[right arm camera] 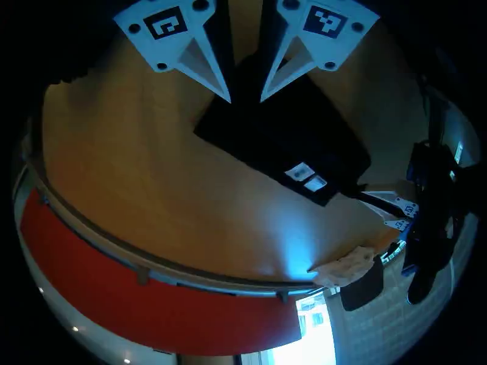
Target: Fold towel
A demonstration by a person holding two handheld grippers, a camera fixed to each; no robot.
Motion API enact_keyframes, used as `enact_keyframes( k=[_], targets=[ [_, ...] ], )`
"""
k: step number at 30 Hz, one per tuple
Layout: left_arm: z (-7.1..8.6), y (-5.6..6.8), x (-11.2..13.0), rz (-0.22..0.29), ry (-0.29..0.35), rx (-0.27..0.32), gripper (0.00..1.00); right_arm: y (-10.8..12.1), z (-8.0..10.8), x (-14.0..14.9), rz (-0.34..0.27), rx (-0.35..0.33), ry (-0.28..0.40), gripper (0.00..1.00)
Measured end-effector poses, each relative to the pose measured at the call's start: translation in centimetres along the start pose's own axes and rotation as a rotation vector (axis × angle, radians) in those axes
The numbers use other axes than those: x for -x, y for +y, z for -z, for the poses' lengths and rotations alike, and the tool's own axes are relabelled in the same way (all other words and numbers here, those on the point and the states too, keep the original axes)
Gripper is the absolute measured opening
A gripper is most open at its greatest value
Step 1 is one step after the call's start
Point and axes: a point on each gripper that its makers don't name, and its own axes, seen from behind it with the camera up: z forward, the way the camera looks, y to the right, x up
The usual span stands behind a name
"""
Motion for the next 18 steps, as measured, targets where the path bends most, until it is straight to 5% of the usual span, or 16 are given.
enact_keyframes(
  k=[12, 18],
  targets=[
    [-2.1, -1.3, 0.0, -0.019, -0.006, -0.044, 0.24, 1.0, -2.1, 0.8, -0.010, 0.029, -0.028, 0.25],
    [-2.6, -1.8, 0.2, -0.028, -0.014, -0.061, 0.29, 1.7, -2.7, 0.8, -0.008, 0.056, -0.032, 0.39]
  ],
)
